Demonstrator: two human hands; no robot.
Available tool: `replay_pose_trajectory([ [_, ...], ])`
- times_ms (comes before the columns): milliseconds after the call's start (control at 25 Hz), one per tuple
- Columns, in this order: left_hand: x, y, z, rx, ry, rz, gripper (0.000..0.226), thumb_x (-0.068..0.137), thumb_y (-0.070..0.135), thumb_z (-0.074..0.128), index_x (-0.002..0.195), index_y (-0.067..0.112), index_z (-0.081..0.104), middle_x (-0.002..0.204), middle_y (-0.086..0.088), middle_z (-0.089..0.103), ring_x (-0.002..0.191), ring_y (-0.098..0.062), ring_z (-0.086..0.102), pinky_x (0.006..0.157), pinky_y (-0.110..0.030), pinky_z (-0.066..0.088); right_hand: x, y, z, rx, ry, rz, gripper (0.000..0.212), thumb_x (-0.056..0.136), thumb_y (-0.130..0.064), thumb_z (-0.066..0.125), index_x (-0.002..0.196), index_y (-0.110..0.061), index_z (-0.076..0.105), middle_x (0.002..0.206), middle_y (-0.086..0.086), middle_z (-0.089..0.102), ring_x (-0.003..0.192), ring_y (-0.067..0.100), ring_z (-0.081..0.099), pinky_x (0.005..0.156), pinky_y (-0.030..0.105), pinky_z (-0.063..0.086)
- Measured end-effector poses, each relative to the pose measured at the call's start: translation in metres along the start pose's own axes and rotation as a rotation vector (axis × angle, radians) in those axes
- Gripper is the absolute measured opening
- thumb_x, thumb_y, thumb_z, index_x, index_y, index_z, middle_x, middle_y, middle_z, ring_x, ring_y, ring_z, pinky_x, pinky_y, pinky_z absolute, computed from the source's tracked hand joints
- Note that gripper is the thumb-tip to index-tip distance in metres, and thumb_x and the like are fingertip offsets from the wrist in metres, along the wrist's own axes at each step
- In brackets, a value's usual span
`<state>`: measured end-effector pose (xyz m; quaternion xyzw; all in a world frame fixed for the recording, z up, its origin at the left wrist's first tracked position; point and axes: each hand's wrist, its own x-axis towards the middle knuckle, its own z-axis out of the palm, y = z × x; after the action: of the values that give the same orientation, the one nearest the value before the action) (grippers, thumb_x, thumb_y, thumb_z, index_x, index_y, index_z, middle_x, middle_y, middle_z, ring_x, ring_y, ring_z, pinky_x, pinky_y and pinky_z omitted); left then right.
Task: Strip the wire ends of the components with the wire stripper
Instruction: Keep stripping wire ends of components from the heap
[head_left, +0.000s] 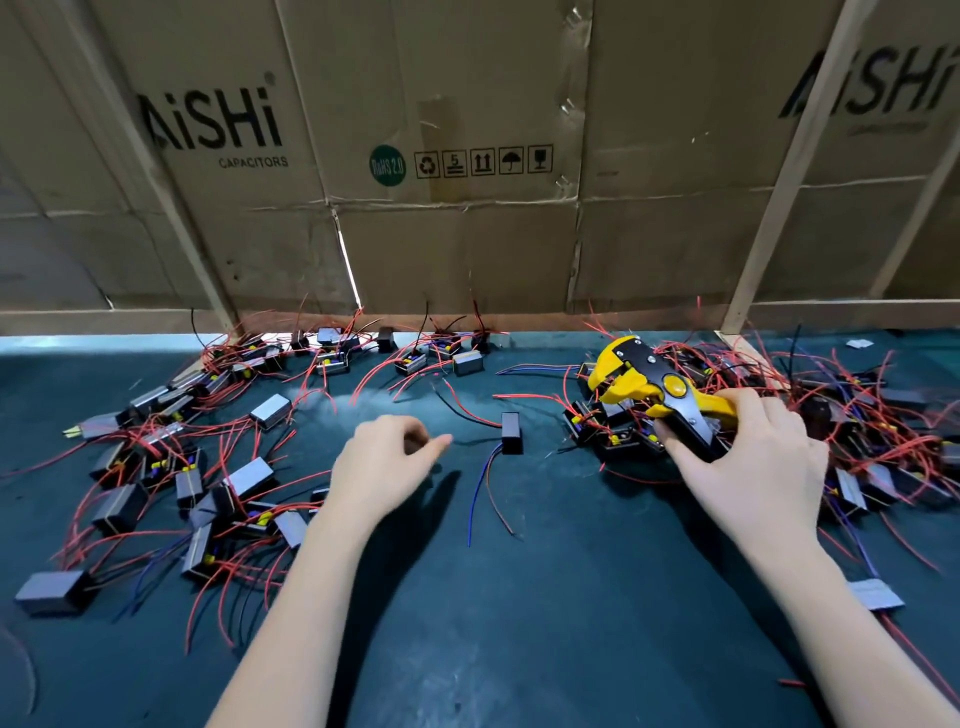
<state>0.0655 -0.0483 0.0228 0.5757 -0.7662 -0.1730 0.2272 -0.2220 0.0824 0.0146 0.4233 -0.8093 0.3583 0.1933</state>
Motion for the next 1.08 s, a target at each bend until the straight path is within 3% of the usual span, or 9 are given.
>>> replay_pose_trajectory([
  [120, -0.004, 0.024, 0.030, -0.031, -0.038, 0.184, 0.026, 0.092, 0.028, 0.061, 0.116, 0.017, 0.066, 0.107, -0.004, 0.071, 0.109, -0.027, 0.061, 0.095, -0.037, 0.047, 0.000, -0.001, 0.000, -0.003, -0.006, -0.001, 0.062, 0.073, -0.060, 0.069, 0.109, -0.010, 0.061, 0.102, 0.013, 0.063, 0.099, 0.036, 0.056, 0.083, 0.045, 0.038],
  [240, -0.016, 0.048, 0.051, -0.190, -0.375, 0.416, 0.068, 0.095, 0.003, 0.048, 0.155, 0.018, 0.020, 0.149, -0.003, 0.046, 0.139, -0.018, 0.038, 0.113, -0.025, 0.026, -0.001, -0.001, 0.000, 0.012, -0.013, 0.004, 0.061, 0.073, -0.060, 0.069, 0.108, -0.011, 0.061, 0.102, 0.012, 0.063, 0.099, 0.035, 0.056, 0.083, 0.045, 0.038],
  [320, -0.019, 0.054, 0.049, -0.432, -0.372, 0.460, 0.076, 0.086, -0.009, 0.043, 0.154, 0.019, 0.021, 0.150, 0.002, 0.045, 0.137, -0.007, 0.041, 0.114, -0.024, 0.030, -0.001, -0.001, -0.001, 0.016, -0.025, 0.006, 0.061, 0.073, -0.061, 0.069, 0.108, -0.012, 0.060, 0.102, 0.010, 0.062, 0.100, 0.035, 0.055, 0.083, 0.044, 0.038],
  [400, -0.013, 0.051, 0.039, -0.661, -0.023, 0.441, 0.059, 0.075, -0.009, 0.038, 0.129, 0.014, 0.050, 0.121, 0.001, 0.068, 0.114, -0.008, 0.062, 0.100, -0.029, 0.045, -0.001, -0.003, -0.001, 0.034, -0.028, 0.003, 0.060, 0.073, -0.061, 0.069, 0.108, -0.012, 0.060, 0.100, 0.009, 0.062, 0.099, 0.034, 0.055, 0.083, 0.044, 0.038],
  [480, 0.004, 0.043, 0.027, -0.735, 0.348, 0.314, 0.037, 0.072, -0.002, 0.039, 0.101, 0.013, 0.056, 0.088, 0.009, 0.070, 0.087, -0.008, 0.066, 0.083, -0.031, 0.050, -0.001, -0.003, -0.001, 0.046, -0.020, -0.004, 0.060, 0.072, -0.061, 0.069, 0.107, -0.013, 0.060, 0.099, 0.008, 0.062, 0.097, 0.034, 0.056, 0.081, 0.044, 0.039],
  [560, 0.033, 0.036, 0.019, -0.599, 0.476, 0.163, 0.028, 0.076, 0.002, 0.044, 0.098, 0.014, 0.055, 0.084, 0.010, 0.065, 0.077, -0.009, 0.060, 0.079, -0.034, 0.048, -0.002, -0.004, 0.000, 0.024, -0.008, -0.029, 0.060, 0.072, -0.061, 0.070, 0.107, -0.013, 0.061, 0.097, 0.007, 0.062, 0.095, 0.034, 0.056, 0.080, 0.044, 0.040],
  [840, 0.131, 0.033, 0.050, 0.025, -0.072, 0.221, 0.059, 0.086, -0.008, 0.046, 0.143, 0.005, 0.035, 0.127, -0.024, 0.056, 0.121, -0.040, 0.049, 0.096, -0.042, 0.042, -0.013, -0.007, 0.011, -0.075, -0.002, -0.158, 0.059, 0.064, -0.059, 0.080, 0.100, -0.015, 0.064, 0.090, 0.004, 0.061, 0.087, 0.032, 0.058, 0.075, 0.040, 0.039],
  [920, 0.140, 0.032, 0.064, 0.044, -0.055, 0.161, 0.061, 0.086, -0.003, 0.053, 0.143, 0.005, 0.035, 0.131, -0.023, 0.054, 0.125, -0.038, 0.044, 0.099, -0.042, 0.041, -0.013, -0.006, 0.014, -0.100, -0.020, -0.179, 0.062, 0.061, -0.060, 0.081, 0.100, -0.014, 0.066, 0.093, 0.004, 0.063, 0.089, 0.031, 0.060, 0.076, 0.040, 0.041],
  [1080, 0.134, 0.038, 0.074, 0.147, 0.078, 0.120, 0.029, 0.087, 0.018, 0.067, 0.115, 0.012, 0.065, 0.118, -0.013, 0.063, 0.113, -0.031, 0.056, 0.091, -0.037, 0.045, -0.013, -0.006, 0.016, -0.121, -0.042, -0.190, 0.064, 0.060, -0.061, 0.080, 0.100, -0.013, 0.067, 0.093, 0.005, 0.065, 0.088, 0.031, 0.061, 0.075, 0.041, 0.043],
])
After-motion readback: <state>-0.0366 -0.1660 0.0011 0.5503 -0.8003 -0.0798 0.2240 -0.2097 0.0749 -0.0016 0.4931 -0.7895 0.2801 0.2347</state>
